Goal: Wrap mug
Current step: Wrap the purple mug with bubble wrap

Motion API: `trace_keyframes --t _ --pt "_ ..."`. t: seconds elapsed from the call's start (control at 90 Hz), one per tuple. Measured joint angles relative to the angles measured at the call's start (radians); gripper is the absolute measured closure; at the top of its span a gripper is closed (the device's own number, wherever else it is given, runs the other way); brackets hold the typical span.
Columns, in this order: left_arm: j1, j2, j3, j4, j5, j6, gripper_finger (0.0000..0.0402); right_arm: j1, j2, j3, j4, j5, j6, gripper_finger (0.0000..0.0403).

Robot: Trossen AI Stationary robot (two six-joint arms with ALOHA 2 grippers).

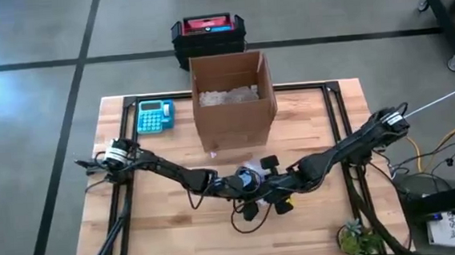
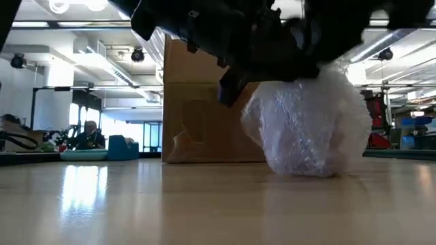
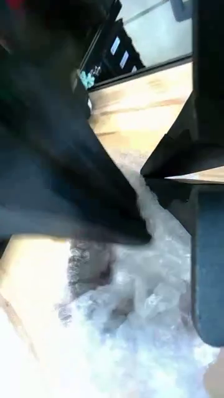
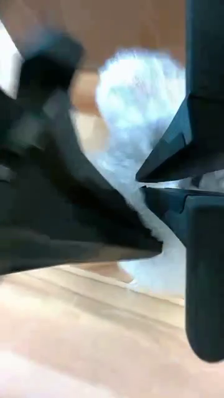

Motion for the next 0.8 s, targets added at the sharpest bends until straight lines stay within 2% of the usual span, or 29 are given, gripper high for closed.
trace_keyframes --t 0.122,0.267,0.467,0.522,0.667,0.8 --pt "0.0 0.0 0.0 0.0 -0.001 0.005 0.0399 -0.007 -0.043 0.027 -0.076 0.043 -0.027 0.0389" --pt "0.0 0.0 -0.001 0.002 0.0 0.006 0.0401 -0.044 -0.095 0.016 -0.093 0.165 -0.072 0.0389" --pt "0.0 -0.001 0.001 0.002 0.002 0.006 0.0398 -0.183 -0.084 -0.048 -0.013 0.173 -0.116 0.0389" --pt "0.0 -0.001 0.001 0.004 0.003 0.006 0.0399 -0.217 -0.068 -0.077 0.034 0.138 -0.139 0.0389" --pt "0.0 -0.001 0.001 0.004 0.005 0.006 0.04 -0.23 -0.062 -0.122 0.103 -0.088 -0.164 0.0389" --pt "0.0 -0.001 0.001 0.004 0.007 0.006 0.0398 -0.173 -0.062 -0.148 0.108 -0.107 -0.145 0.0389"
